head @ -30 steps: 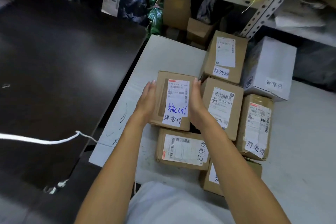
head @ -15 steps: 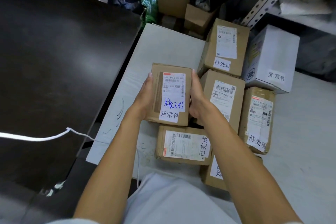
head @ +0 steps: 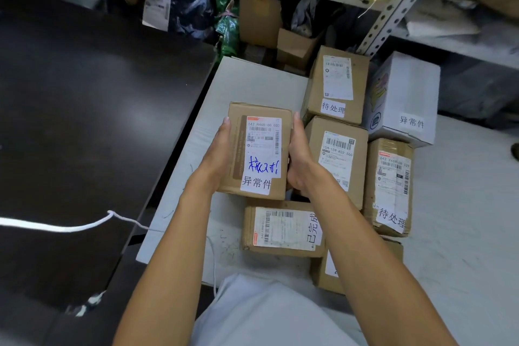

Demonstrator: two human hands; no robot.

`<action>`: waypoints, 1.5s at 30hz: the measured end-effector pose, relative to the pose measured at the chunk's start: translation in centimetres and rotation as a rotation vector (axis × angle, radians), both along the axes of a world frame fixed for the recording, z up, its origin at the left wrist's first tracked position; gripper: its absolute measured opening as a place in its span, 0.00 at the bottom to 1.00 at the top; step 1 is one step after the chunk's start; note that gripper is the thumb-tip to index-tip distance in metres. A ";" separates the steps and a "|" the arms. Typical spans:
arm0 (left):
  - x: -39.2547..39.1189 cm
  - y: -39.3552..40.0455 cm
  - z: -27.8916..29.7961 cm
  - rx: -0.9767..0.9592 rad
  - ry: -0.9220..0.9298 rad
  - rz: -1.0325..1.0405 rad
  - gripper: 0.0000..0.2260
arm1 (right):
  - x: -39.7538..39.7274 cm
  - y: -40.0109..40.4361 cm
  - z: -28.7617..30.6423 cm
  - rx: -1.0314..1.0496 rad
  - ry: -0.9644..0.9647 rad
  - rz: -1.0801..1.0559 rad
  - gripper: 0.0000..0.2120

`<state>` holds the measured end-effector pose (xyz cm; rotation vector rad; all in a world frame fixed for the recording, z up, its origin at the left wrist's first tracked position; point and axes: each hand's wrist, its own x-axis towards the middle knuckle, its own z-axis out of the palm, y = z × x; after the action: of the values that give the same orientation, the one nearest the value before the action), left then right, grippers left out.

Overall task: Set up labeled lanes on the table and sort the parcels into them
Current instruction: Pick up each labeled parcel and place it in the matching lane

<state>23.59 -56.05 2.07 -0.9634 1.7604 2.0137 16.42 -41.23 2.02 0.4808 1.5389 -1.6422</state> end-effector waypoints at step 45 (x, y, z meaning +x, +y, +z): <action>0.2 17.6 10.9 0.010 0.279 -0.417 0.28 | 8.6 19.4 11.1 -0.168 0.384 -0.437 0.34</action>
<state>23.77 -38.41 12.96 -0.2810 1.8933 1.9431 25.05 -21.86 13.09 0.4505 1.6233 -2.2883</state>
